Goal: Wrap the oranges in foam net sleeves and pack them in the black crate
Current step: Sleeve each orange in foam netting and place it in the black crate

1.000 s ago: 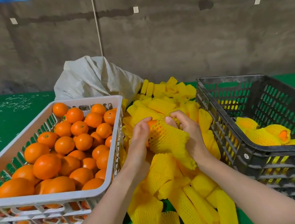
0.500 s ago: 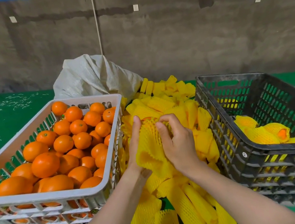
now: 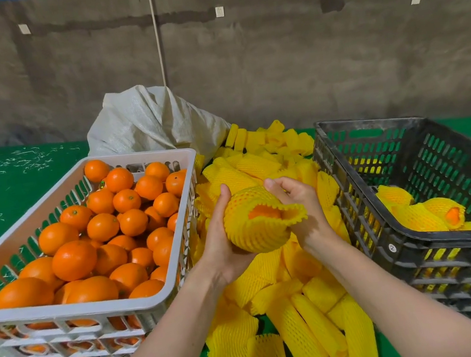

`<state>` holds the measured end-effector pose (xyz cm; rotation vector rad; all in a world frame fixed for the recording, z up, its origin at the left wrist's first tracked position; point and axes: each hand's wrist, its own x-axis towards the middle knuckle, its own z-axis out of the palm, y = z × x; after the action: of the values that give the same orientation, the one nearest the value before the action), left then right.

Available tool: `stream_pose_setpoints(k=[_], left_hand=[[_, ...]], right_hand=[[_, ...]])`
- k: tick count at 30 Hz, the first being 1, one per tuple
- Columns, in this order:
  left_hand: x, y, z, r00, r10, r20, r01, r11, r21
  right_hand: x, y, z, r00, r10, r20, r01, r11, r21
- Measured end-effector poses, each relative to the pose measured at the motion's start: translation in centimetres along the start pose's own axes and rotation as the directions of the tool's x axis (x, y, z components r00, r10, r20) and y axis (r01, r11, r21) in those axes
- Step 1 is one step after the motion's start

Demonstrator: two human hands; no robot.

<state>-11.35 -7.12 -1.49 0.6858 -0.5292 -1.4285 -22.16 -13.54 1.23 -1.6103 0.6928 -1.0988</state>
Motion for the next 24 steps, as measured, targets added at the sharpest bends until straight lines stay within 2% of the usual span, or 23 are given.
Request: stream_pose_setpoints(k=[3, 6, 9, 12, 17, 18, 20, 22, 24], left_hand=[[0.3, 0.1, 0.1, 0.996, 0.084, 0.005, -0.085, 0.992, 0.089], [0.7, 0.0, 0.0, 0.989, 0.145, -0.016, -0.143, 0.984, 0.110], [1.1, 0.0, -0.3, 0.972, 0.205, -0.114, -0.186, 0.970, 0.154], [1.4, -0.1, 0.2, 0.941, 0.258, -0.218, -0.197, 0.943, 0.267], [1.5, -0.6, -0.2, 0.729, 0.586, -0.353, -0.311, 0.743, 0.592], [1.5, -0.6, -0.1, 0.699, 0.615, -0.365, -0.320, 0.725, 0.610], [1.6, -0.6, 0.4, 0.705, 0.597, -0.382, -0.325, 0.751, 0.574], [1.7, -0.4, 0.6, 0.762, 0.503, -0.408, -0.323, 0.841, 0.434], [1.7, 0.0, 0.5, 0.823, 0.398, -0.405, -0.298, 0.910, 0.289]], right_hand=[[-0.5, -0.2, 0.2, 0.963, 0.258, 0.078, -0.269, 0.943, 0.197], [-0.7, 0.1, 0.0, 0.921, 0.381, 0.079, -0.388, 0.891, 0.236], [-0.9, 0.5, 0.3, 0.918, 0.361, 0.162, -0.390, 0.897, 0.209], [-1.6, 1.0, 0.9, 0.930, 0.327, 0.168, -0.350, 0.927, 0.133], [-1.8, 1.3, 0.7, 0.954, 0.290, 0.078, -0.287, 0.957, -0.048], [-1.7, 1.4, 0.8, 0.946, 0.314, 0.085, -0.315, 0.949, 0.001], [-1.4, 1.5, 1.2, 0.901, 0.422, 0.102, -0.434, 0.864, 0.257], [-1.2, 1.5, 1.3, 0.870, 0.487, 0.083, -0.466, 0.754, 0.462], [-1.2, 1.8, 1.1, 0.870, 0.487, 0.069, -0.442, 0.712, 0.546]])
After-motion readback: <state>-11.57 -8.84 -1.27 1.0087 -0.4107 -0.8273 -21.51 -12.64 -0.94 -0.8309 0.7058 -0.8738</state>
